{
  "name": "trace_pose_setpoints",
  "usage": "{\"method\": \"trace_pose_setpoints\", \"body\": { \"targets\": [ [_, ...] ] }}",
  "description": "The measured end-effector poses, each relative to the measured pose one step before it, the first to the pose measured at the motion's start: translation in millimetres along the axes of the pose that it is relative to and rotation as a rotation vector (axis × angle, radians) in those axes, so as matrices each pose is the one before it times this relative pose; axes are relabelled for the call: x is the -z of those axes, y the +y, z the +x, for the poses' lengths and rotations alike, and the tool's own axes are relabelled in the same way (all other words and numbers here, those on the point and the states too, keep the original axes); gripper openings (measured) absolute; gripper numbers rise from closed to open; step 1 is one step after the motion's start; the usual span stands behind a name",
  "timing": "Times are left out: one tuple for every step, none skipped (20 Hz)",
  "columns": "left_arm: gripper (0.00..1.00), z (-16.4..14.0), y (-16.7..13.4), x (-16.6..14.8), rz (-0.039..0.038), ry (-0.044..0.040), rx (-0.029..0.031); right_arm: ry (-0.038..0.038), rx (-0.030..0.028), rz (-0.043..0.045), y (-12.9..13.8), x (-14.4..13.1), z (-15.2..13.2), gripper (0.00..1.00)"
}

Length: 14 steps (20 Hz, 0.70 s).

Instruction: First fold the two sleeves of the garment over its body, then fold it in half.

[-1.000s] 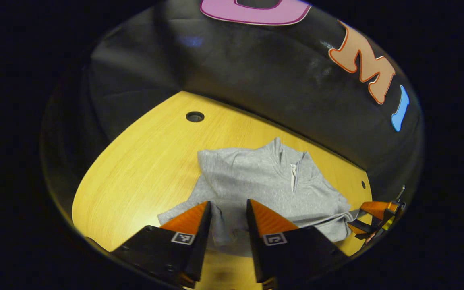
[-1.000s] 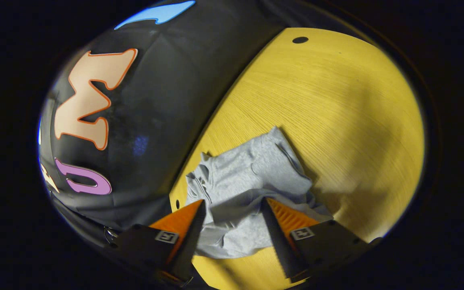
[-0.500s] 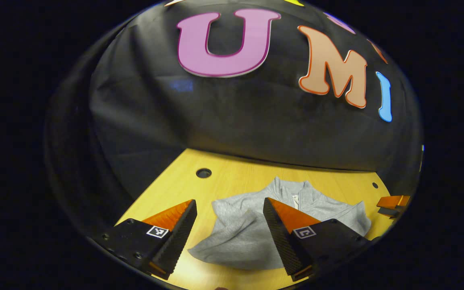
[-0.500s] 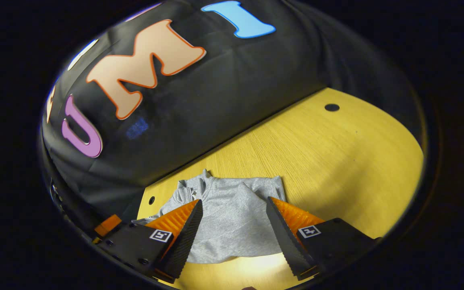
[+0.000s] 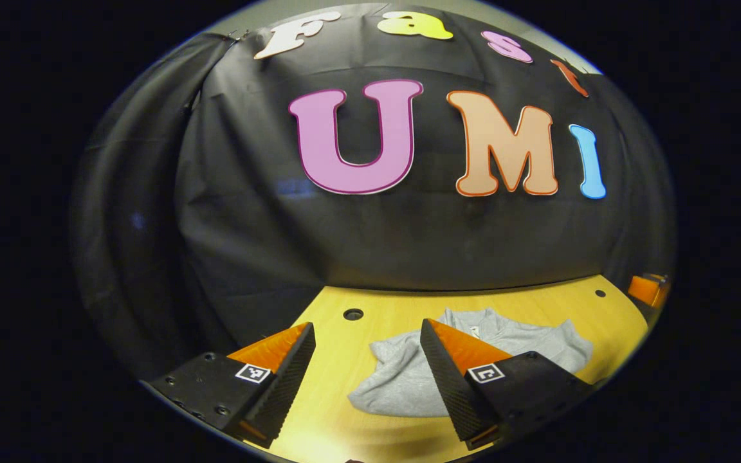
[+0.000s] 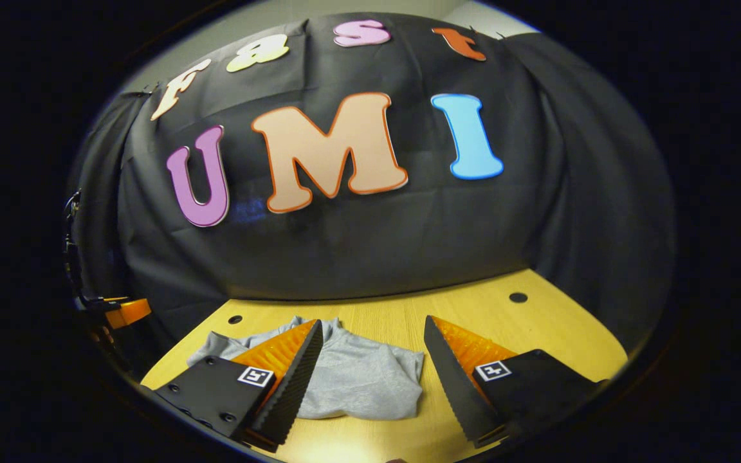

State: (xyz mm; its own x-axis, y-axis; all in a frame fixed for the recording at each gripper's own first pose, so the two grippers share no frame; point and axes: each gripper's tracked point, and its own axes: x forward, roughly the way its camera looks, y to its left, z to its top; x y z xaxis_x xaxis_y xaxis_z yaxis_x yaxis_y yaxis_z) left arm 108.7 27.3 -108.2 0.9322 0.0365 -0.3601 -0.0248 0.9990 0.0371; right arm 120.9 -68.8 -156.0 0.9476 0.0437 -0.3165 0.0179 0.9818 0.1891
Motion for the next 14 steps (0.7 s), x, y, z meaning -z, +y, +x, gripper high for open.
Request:
{"method": "trace_pose_setpoints", "body": {
  "targets": [
    [0.95,-6.62,3.24,-2.9,0.0144,-0.01625,-0.00291,-0.03082,0.02438,-0.02745,-6.88,-6.04,-6.6,0.98],
    [0.95,-3.48,3.62,-1.62,0.00932,-0.00751,-0.00604,-0.0278,0.0196,-0.02893,-6.5,-3.64,-2.86,0.98],
    [0.95,-4.39,3.85,-0.4,0.00579,-0.00341,-0.01,-0.00484,0.00427,-0.01876,-3.36,-0.97,-5.25,0.98],
    [0.96,-4.31,3.11,-1.06,-0.00058,-0.00216,-0.00623,0.0054,-0.0082,-0.01315,6.36,5.7,-0.39,0.98],
    [1.0,-3.46,2.97,-1.39,-0.003,-0.0074,-0.00631,0.00683,-0.0046,-0.00092,3.38,3.29,-2.73,0.98],
    [0.96,-2.15,2.17,-1.63,-0.00094,-0.00491,-0.00345,0.00377,-0.00169,-0.00046,-0.24,1.72,-2.52,0.98],
    [1.0,-3.06,1.58,-0.96,0.00204,-0.00239,-0.00496,-0.00836,0.0028,-0.00118,-0.87,-1.74,-3.13,0.98],
    [0.96,-1.02,0.59,-2.75,0.00392,-0.0073,0.00099,-0.01049,0.0064,-0.00066,-0.63,-2.19,0.79,0.98],
    [0.96,1.47,-0.41,-0.79,0.00726,-0.00325,0.00356,-0.01797,0.00383,-0.00326,0.19,-4.42,-0.15,0.98],
    [0.96,0.11,-0.5,-0.76,0.00806,0.00034,0.00415,-0.00444,0.0034,0.00182,2.59,-1.61,0.31,0.98],
    [0.96,-0.58,-1.44,-1.83,0.00353,0.00043,0.00519,-0.00873,-0.00086,0.00048,1.55,-2.96,-0.5,0.98],
    [0.96,-0.7,-2.87,-4.92,-0.00545,-0.00863,0.00547,-0.00969,0.0006,0.00495,1.83,-5.06,-0.51,0.98],
    [0.96,0.16,-3.9,-3.02,-0.00524,-0.00612,0.0098,-0.01725,-0.0003,0.00318,1.16,-6.12,-0.16,0.98],
    [0.96,-0.97,-2.13,-2.7,-0.00281,-0.00685,0.00396,-0.01611,0.0019,0.00107,1.48,-5.24,1.24,0.98]
  ]
}}
